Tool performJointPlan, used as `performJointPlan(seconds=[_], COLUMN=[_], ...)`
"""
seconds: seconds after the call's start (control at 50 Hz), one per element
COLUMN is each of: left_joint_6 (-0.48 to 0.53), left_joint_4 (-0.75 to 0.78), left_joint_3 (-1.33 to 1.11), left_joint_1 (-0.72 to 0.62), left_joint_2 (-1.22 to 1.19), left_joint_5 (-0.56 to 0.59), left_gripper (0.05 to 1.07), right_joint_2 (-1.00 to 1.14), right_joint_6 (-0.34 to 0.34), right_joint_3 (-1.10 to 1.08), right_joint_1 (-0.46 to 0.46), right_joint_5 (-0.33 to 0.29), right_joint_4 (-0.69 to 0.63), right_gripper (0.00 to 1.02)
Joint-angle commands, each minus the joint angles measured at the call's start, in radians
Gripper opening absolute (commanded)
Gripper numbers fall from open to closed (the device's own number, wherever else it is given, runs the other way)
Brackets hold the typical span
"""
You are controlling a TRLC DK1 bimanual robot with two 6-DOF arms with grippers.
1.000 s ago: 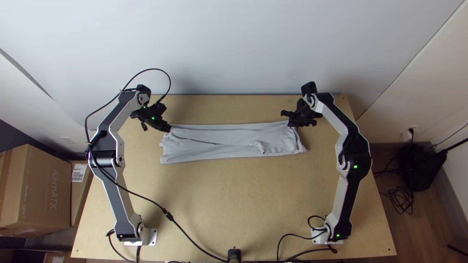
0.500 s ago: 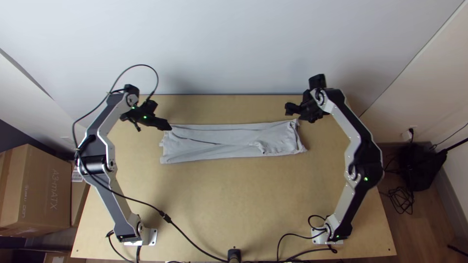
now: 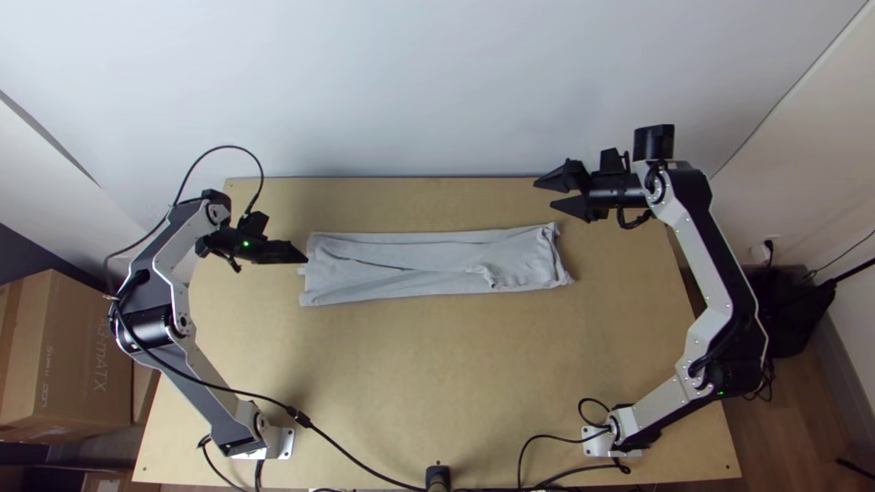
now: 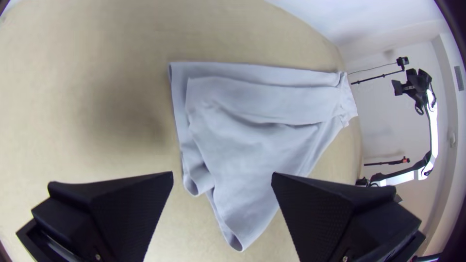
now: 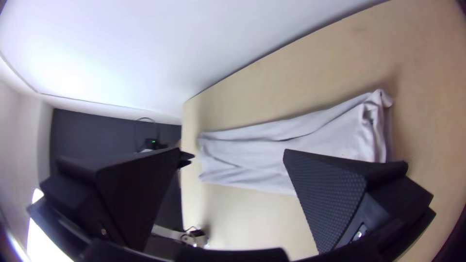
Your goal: Fold the t-shirt
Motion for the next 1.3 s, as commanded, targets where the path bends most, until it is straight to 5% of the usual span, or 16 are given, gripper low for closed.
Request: performJointPlan(seconds=[0.0,0.28,0.66,0.8,0.92,1.28], left_joint_6=[-0.010,-0.038,-0.121,-0.162,-0.187,-0.058], left_joint_4=[0.038,0.100,0.132,0.141,0.147,0.071], left_joint_3=[-0.055,-0.058,-0.056,-0.049,-0.056,-0.113], left_joint_1=[0.014,-0.006,-0.193,-0.278,-0.305,-0.074], left_joint_2=[0.013,0.063,0.097,0.108,0.102,-0.018], left_joint_5=[0.016,-0.001,-0.030,-0.073,-0.077,-0.090], left_gripper=[1.03,1.02,1.01,0.69,0.07,0.08], right_joint_2=[-0.038,-0.063,-0.103,-0.117,-0.133,-0.169], right_joint_6=[0.089,0.112,0.118,0.119,0.110,0.044], right_joint_3=[-0.014,0.021,0.043,0.043,0.029,-0.054], right_joint_1=[-0.001,0.005,0.010,0.008,0.000,-0.050], right_joint_5=[-0.087,-0.207,-0.219,-0.218,-0.218,-0.216], right_joint_4=[0.003,0.003,0.003,0.003,0.003,0.003], right_gripper=[0.98,0.98,0.98,0.98,0.98,0.98])
